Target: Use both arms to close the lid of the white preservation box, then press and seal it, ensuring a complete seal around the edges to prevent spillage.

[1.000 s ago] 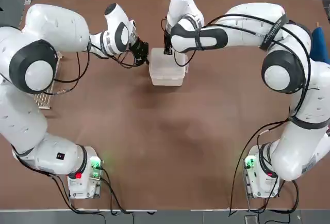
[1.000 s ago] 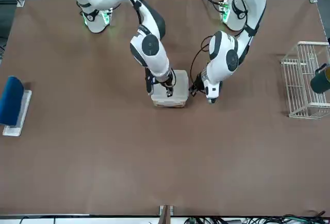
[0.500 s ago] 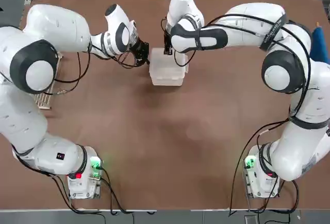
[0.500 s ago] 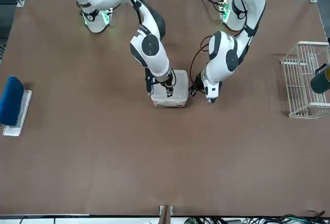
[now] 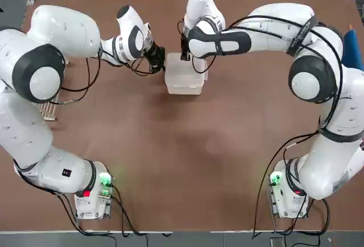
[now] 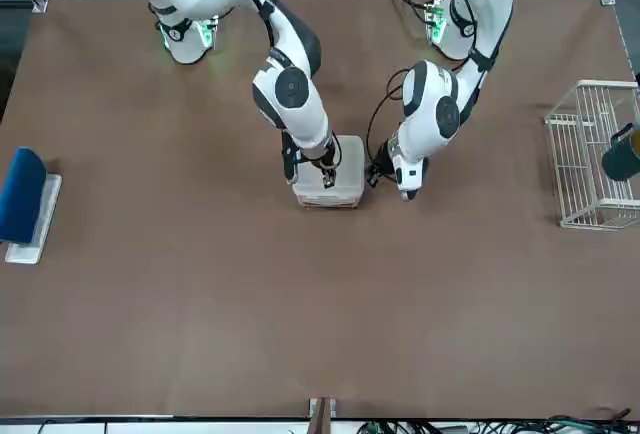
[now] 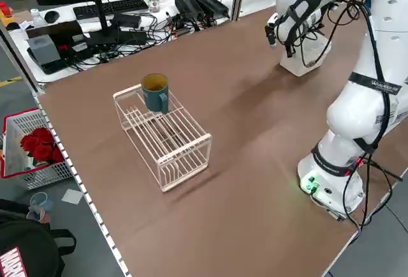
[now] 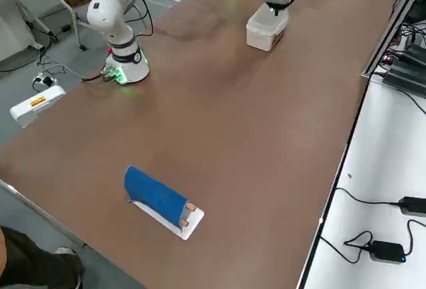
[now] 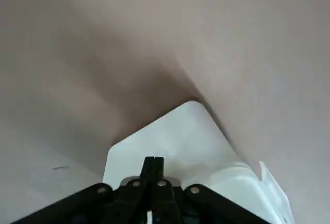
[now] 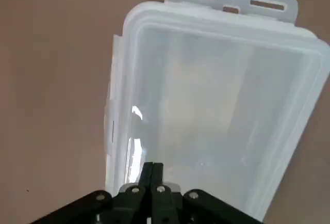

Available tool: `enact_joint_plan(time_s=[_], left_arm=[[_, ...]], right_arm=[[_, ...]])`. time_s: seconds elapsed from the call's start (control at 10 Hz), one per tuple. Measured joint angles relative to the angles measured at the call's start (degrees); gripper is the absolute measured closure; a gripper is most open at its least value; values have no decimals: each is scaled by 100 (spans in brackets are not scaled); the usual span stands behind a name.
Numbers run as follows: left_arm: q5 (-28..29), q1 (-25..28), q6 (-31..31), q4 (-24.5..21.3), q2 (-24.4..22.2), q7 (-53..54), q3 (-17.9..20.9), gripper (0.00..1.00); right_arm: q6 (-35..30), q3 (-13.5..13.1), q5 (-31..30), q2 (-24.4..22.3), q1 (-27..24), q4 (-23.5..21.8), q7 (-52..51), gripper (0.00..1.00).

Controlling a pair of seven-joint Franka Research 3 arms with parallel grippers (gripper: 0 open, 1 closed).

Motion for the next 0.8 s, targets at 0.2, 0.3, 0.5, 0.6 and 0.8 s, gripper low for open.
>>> enact_joint_plan(time_s=[0.2, 0.3, 0.5, 0.6, 0.8], left_arm=[[0, 0, -1, 1, 1, 0, 0, 99], [40, 4, -36, 13, 1, 10, 1, 99], [180, 45, -255, 100, 7, 22, 3, 99], [192, 86, -402, 155, 4, 49, 3, 99], [192, 196, -629, 219, -77, 110, -17, 99]], right_arm=[[0, 0, 0, 0, 0, 0, 0, 99], [0, 1, 0, 0, 0, 0, 1, 99], [-1, 3, 0, 0, 1, 0, 2, 99], [0, 3, 0, 0, 1, 0, 2, 99], [3, 4, 0, 1, 1, 0, 2, 99]])
